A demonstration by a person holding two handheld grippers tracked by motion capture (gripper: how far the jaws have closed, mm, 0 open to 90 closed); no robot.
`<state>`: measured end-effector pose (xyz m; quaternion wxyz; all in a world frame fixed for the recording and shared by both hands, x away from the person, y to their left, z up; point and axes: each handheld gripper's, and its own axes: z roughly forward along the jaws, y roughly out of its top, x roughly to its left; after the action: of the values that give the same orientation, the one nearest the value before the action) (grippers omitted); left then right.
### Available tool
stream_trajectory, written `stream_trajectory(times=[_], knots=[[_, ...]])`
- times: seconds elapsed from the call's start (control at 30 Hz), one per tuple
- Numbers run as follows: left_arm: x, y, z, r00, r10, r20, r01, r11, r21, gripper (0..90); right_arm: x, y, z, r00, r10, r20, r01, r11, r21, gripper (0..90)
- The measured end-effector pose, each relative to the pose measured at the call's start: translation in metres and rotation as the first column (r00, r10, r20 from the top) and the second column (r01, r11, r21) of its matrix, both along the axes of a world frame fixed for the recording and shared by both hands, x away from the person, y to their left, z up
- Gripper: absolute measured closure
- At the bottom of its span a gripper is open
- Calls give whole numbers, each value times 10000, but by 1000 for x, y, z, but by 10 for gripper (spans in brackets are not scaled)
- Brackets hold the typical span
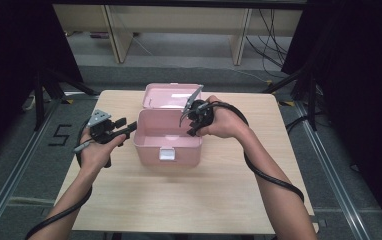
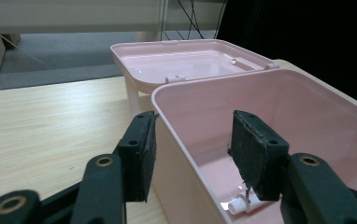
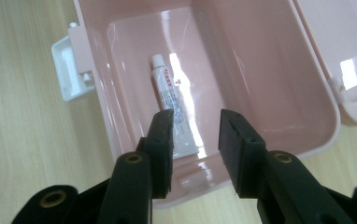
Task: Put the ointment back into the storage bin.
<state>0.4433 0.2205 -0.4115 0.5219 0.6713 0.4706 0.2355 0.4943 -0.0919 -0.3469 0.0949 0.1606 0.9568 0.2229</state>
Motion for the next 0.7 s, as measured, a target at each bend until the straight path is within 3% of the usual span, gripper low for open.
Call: stream_trajectory(times=[0.23, 0.43, 0.57, 0.7], knots=[[15, 3, 3, 9996, 154, -245, -160, 9996, -223, 481, -4, -19, -5, 9983, -580, -14, 579, 9950, 817, 662], [30, 4, 6, 9989, 254, -401, -268, 9991, -339, 482, -7, -30, -9, 9947, -1023, -82, 1025, 9876, 1192, 654], [41, 4, 7, 9984, 263, -501, -287, 9984, -486, 506, -10, -37, -11, 9849, -1718, -215, 1731, 9740, 1461, 651], [46, 2, 8, 9981, 248, -572, -280, 9980, -563, 517, -12, -47, -14, 9790, -2032, -184, 2029, 9597, 1943, 646]])
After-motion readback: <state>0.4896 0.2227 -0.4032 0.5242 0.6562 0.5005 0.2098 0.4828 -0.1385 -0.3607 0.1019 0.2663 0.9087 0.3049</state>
